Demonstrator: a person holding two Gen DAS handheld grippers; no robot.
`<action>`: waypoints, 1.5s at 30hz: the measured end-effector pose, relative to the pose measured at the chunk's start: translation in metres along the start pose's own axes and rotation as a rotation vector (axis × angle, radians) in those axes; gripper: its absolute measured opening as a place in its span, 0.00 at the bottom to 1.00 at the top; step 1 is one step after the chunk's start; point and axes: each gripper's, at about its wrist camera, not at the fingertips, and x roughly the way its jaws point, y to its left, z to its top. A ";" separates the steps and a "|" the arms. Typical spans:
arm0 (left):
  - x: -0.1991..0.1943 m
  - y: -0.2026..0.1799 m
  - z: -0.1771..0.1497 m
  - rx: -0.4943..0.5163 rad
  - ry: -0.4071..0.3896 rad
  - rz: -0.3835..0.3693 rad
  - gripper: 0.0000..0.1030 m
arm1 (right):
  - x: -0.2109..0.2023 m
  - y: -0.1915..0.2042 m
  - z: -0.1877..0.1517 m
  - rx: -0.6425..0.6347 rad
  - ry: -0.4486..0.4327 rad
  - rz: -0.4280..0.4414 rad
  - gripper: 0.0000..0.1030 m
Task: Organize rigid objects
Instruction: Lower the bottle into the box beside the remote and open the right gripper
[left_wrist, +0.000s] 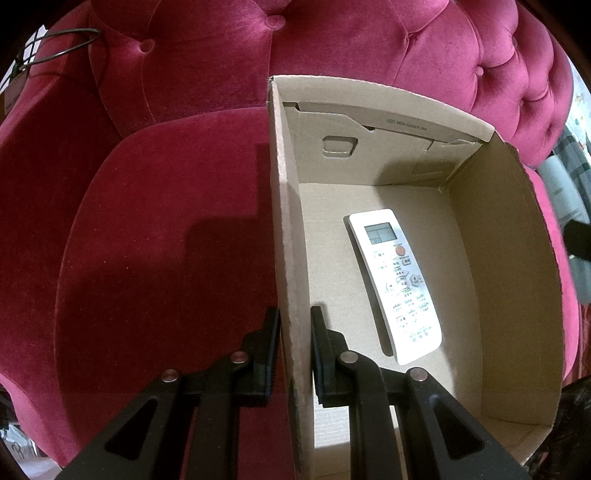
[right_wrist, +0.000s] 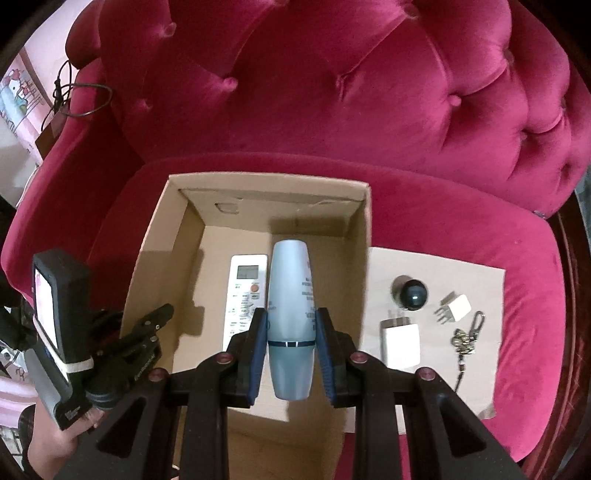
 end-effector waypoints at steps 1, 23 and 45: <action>0.000 0.000 0.000 -0.001 0.000 0.000 0.16 | 0.004 0.003 -0.001 -0.003 0.003 0.003 0.26; 0.001 -0.001 0.000 0.000 0.002 0.004 0.17 | 0.092 0.011 -0.006 0.022 0.080 -0.020 0.26; 0.004 0.000 0.000 -0.004 0.004 0.002 0.17 | 0.126 0.014 0.005 0.030 0.113 -0.033 0.44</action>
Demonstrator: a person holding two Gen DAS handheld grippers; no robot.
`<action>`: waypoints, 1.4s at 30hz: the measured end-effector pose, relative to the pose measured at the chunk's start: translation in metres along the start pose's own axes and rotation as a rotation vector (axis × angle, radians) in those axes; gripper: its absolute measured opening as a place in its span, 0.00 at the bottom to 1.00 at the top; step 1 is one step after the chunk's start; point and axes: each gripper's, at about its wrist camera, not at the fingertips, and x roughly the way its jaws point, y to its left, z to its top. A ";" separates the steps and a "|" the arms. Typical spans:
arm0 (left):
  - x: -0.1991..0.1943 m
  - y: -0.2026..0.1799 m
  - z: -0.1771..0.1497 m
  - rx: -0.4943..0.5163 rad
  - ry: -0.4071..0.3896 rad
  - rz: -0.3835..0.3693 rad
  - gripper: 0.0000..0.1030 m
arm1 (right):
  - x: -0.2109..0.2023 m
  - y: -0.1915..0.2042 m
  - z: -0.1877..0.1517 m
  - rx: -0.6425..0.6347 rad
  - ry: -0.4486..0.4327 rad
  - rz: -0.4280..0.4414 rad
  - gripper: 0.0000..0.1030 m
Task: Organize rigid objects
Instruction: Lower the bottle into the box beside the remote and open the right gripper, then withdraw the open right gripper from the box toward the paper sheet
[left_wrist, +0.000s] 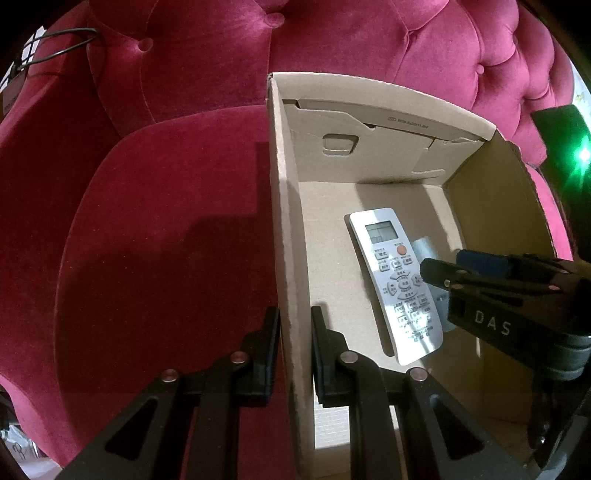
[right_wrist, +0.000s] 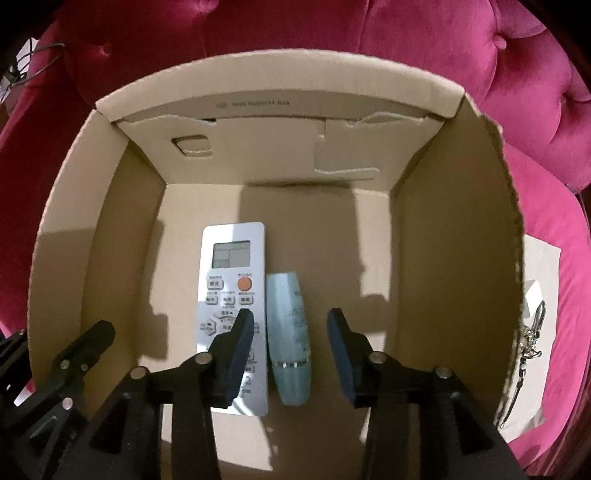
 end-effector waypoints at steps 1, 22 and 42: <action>0.000 0.000 0.000 0.000 0.000 0.000 0.17 | -0.001 0.001 0.000 -0.004 -0.003 -0.002 0.45; 0.003 -0.004 0.001 0.002 0.003 0.007 0.17 | -0.068 -0.004 -0.006 -0.034 -0.109 0.008 0.66; 0.006 -0.007 0.002 0.001 0.005 0.008 0.17 | -0.124 -0.071 -0.009 -0.010 -0.162 -0.056 0.97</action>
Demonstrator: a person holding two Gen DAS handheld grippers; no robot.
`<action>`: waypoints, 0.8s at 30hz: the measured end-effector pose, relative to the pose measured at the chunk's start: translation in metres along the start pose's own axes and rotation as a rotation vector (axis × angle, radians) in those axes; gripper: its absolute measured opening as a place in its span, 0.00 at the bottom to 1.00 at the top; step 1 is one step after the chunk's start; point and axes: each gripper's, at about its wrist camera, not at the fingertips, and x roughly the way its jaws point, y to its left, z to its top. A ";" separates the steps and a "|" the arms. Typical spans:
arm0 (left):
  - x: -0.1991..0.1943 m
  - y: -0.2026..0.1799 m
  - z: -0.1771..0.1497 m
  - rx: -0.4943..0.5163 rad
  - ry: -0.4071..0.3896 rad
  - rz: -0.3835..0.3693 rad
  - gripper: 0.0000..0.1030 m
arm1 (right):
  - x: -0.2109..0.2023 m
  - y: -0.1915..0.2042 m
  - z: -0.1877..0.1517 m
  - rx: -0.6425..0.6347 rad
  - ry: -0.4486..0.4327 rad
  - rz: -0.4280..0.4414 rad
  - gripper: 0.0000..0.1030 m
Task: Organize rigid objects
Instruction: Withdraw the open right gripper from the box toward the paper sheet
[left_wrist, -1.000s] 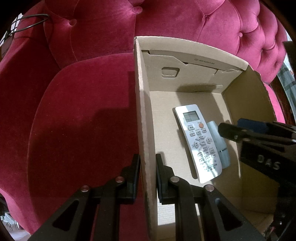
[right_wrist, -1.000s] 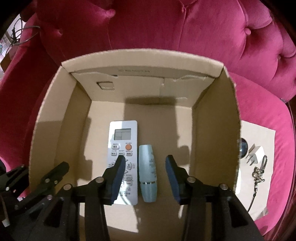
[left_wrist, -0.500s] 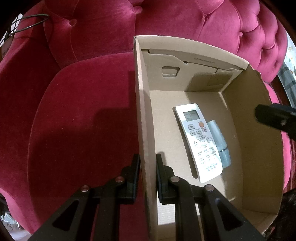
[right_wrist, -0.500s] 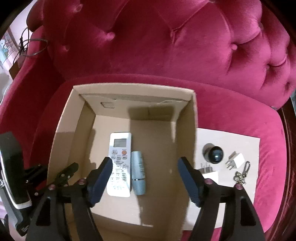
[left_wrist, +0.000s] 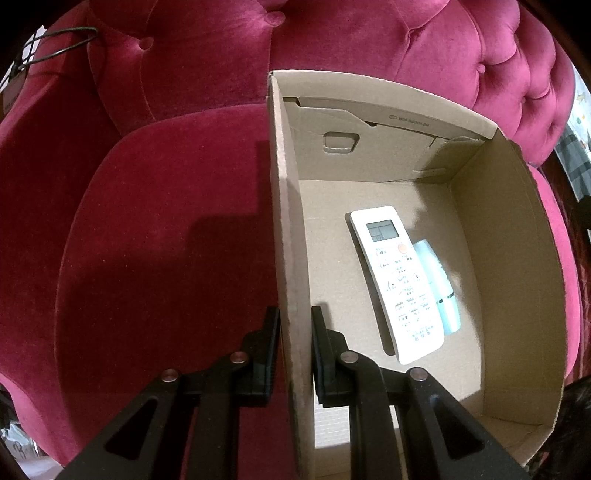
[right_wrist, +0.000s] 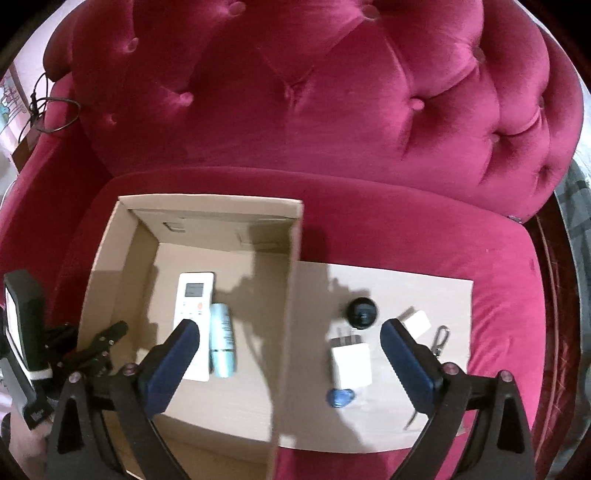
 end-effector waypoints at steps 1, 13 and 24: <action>0.000 0.000 0.000 0.000 0.000 0.000 0.17 | -0.001 -0.005 0.000 0.003 0.000 -0.007 0.98; 0.002 0.001 0.001 0.000 0.002 0.001 0.17 | 0.013 -0.070 0.000 0.059 0.006 -0.088 0.98; 0.004 -0.001 0.001 0.008 0.007 0.011 0.17 | 0.055 -0.118 -0.006 0.138 0.060 -0.090 0.98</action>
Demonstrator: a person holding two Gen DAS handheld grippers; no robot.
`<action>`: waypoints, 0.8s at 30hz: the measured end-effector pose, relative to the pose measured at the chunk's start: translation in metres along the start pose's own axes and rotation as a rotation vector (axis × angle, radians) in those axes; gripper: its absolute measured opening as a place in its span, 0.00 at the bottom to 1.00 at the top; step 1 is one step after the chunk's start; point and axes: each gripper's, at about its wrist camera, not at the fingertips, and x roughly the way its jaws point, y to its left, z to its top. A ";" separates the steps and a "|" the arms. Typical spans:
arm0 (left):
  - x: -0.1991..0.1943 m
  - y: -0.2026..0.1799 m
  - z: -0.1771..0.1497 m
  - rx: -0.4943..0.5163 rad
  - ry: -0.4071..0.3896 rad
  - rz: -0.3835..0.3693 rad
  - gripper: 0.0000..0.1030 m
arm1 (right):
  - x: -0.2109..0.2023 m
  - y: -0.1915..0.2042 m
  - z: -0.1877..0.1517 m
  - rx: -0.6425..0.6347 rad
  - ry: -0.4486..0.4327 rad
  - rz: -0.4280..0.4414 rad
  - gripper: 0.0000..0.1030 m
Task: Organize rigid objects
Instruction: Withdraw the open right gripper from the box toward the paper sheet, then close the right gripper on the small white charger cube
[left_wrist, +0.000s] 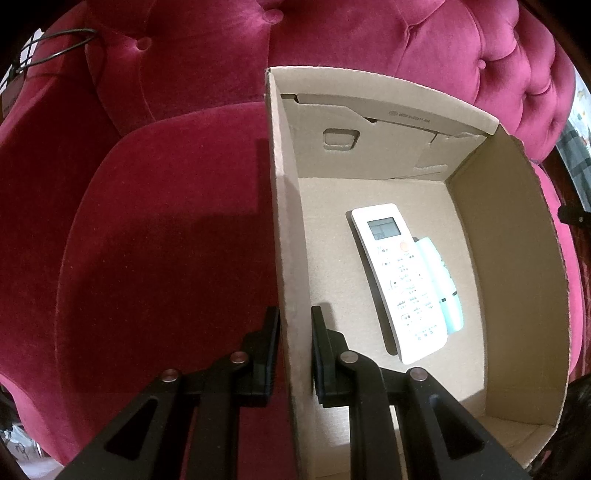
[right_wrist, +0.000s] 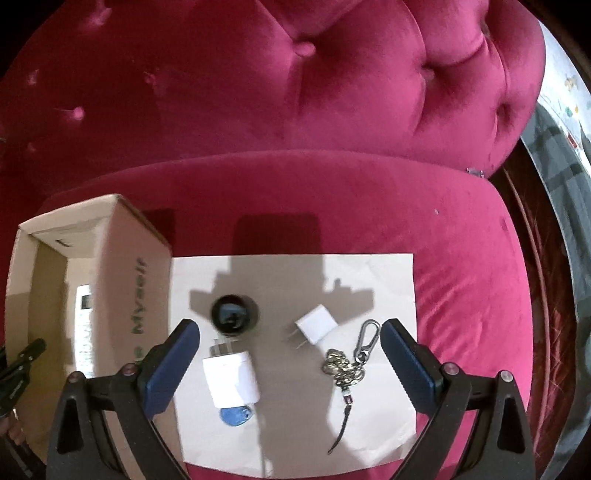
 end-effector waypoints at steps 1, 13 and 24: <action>0.000 -0.001 0.000 0.001 0.000 0.001 0.17 | 0.005 -0.003 0.000 0.004 0.005 0.000 0.98; 0.003 -0.003 0.001 0.004 0.003 0.003 0.16 | 0.056 -0.027 0.002 0.057 0.066 -0.009 0.97; 0.005 -0.004 0.000 0.008 0.005 0.006 0.17 | 0.082 -0.034 0.006 0.072 0.101 -0.005 0.94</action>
